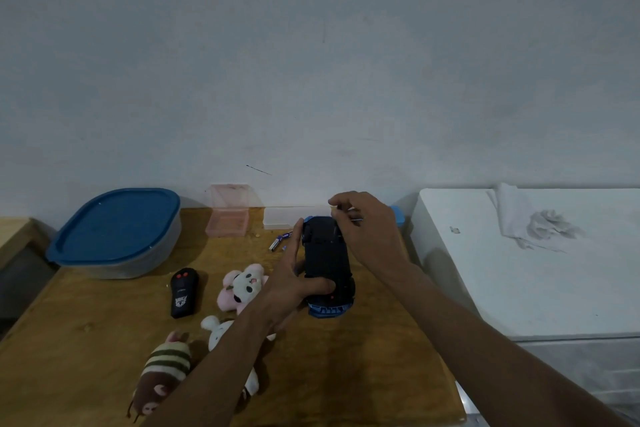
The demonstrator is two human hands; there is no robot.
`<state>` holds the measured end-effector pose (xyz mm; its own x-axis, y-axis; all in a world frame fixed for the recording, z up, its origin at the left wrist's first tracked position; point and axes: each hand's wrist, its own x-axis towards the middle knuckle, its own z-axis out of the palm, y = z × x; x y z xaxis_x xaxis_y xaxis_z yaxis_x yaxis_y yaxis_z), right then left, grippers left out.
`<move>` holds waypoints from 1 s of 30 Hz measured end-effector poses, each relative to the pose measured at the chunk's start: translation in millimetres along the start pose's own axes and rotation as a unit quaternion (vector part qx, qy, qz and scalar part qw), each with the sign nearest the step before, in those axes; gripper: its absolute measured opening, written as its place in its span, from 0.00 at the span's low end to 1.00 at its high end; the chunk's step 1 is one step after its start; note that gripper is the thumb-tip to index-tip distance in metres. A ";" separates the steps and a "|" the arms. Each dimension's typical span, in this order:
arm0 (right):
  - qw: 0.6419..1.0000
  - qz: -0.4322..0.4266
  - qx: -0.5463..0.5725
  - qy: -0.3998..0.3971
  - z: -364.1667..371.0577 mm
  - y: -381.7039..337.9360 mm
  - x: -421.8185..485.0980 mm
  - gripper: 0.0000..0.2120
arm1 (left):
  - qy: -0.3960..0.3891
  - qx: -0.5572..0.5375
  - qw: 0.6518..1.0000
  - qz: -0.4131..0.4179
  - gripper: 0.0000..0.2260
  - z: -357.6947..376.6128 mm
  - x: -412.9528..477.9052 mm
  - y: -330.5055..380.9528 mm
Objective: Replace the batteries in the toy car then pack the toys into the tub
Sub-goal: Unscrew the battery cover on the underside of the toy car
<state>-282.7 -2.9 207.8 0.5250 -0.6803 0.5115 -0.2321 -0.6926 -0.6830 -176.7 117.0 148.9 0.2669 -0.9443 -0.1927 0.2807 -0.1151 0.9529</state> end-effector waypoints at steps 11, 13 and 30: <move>0.998 0.030 0.013 -0.049 0.5 -1.7 -2.5 0.11 | 0.004 0.002 1.000 -0.003 0.51 -1.9 1.1 -1.9; 0.998 0.042 0.035 -0.035 -0.6 -0.7 -3.4 0.11 | 0.007 0.008 1.000 -0.006 0.52 -2.2 1.7 -5.8; 0.932 0.342 -0.066 -0.104 -50.3 78.7 -91.4 0.10 | -0.005 -0.003 0.994 -0.107 0.50 53.0 -15.8 -79.1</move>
<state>-390.1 -7.4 133.5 0.3615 -0.9217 -0.1404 -0.6610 -0.1472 -0.7358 -252.0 124.6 88.9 0.1912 -0.9015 -0.3881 0.3355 -0.3116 0.8890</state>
